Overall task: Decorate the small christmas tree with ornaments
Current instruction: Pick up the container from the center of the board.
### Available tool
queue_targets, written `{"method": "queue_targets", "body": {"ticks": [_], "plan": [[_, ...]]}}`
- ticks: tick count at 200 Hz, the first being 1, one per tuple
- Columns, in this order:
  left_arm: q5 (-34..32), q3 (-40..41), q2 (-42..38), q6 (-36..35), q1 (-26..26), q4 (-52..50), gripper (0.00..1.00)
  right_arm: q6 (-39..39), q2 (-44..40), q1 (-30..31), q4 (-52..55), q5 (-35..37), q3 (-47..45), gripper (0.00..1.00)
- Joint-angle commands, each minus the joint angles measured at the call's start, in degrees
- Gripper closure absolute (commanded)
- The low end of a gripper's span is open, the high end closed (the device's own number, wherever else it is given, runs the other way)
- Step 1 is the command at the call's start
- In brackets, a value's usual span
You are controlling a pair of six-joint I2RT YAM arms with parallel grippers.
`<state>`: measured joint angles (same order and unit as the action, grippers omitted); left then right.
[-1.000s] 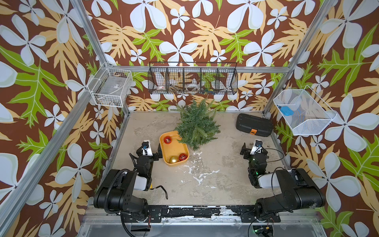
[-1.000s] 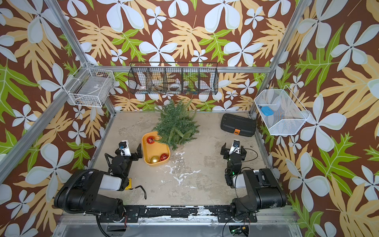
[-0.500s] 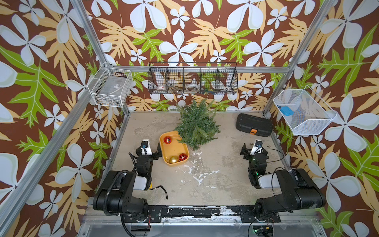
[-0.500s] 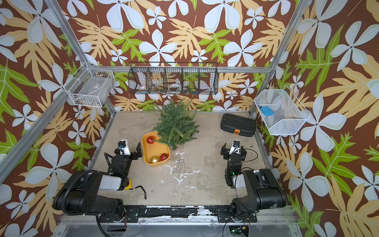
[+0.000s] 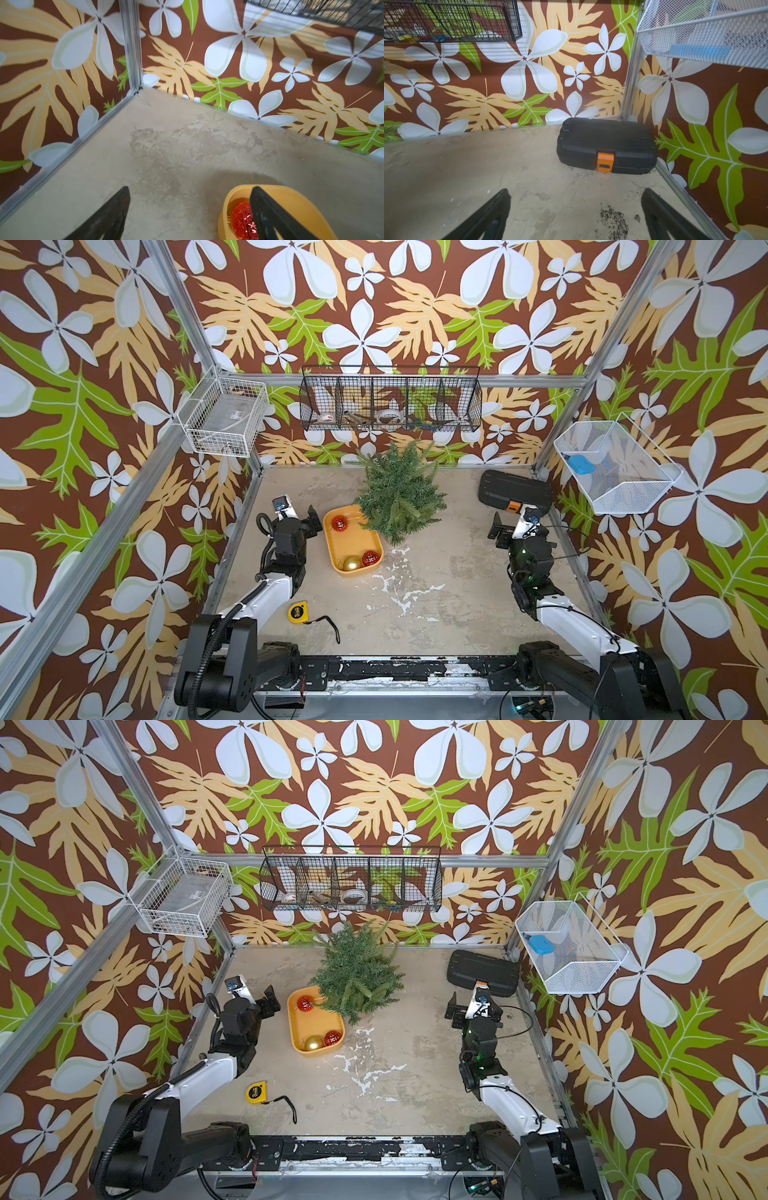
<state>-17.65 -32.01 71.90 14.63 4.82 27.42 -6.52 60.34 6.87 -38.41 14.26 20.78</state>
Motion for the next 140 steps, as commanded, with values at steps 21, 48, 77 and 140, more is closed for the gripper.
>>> {"method": "queue_targets", "body": {"ticks": [21,48,77,140], "plan": [[8.75,-7.49,3.01,6.37,-0.07,-21.56,0.12,-2.76,-0.99,0.11,12.46,-6.52,2.98,0.02],[14.26,-10.93,5.02,5.54,-0.07,-25.12,0.13,-3.83,-0.12,0.08,14.19,-8.99,3.67,0.02],[18.4,-14.75,8.24,3.52,-0.07,-28.14,0.18,-3.87,2.06,0.1,15.7,-10.63,5.47,0.03],[24.2,-20.1,16.31,1.46,0.31,-31.05,0.38,-3.6,3.21,0.08,16.74,-11.44,6.47,0.04]]}}
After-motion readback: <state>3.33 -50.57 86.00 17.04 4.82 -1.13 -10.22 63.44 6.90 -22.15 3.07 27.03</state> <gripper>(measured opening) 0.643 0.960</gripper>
